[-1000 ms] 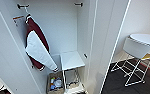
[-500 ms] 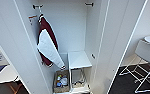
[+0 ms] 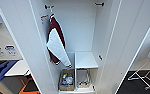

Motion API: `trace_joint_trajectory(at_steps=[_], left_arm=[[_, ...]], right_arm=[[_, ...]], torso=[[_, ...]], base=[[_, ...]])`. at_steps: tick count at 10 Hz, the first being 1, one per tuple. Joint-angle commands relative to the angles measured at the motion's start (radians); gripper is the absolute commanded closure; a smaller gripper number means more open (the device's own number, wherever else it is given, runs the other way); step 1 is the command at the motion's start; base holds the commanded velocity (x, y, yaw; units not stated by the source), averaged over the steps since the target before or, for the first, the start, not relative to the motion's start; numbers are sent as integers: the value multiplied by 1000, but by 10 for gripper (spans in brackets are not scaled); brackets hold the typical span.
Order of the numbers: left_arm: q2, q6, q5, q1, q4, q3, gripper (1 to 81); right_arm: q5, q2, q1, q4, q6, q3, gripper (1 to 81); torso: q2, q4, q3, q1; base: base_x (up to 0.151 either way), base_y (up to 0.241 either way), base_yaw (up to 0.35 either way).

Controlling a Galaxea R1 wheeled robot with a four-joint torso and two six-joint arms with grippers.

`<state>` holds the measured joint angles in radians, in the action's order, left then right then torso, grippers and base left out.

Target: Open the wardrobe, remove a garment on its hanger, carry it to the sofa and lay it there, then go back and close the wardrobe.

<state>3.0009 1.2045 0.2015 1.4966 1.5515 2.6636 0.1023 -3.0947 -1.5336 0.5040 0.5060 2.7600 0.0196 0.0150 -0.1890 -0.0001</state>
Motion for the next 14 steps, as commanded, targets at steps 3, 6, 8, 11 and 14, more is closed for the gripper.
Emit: trace_joint_trajectory(at_steps=[3, 6, 8, 11, 14], left_arm=[[1, -5, -28, -23, 13, -5, 10], [3, -3, -27, -22, 13, -5, 10], [7, 0, -28, -18, 10, -5, 10], [6, 1, -28, -19, 10, -5, 10], [6, 1, -28, -19, 6, -5, 10]], right_arm=[[-52, -6, 25, 4, -3, -2, 10], [-52, -6, 22, 4, -3, -2, 10], [-52, -6, 22, 2, -3, -2, 10], [-52, -6, 25, 4, -3, -2, 10], [-52, -8, 25, 2, -3, -4, 10]], torso=[[0, 0, 0, 0], [0, 0, 0, 0], [0, 0, 0, 0], [0, 0, 0, 0], [0, 0, 0, 0]], base=[[0, 0, 139], [-27, -28, 0], [0, 0, 0], [0, 0, 0], [57, 0, 0]])
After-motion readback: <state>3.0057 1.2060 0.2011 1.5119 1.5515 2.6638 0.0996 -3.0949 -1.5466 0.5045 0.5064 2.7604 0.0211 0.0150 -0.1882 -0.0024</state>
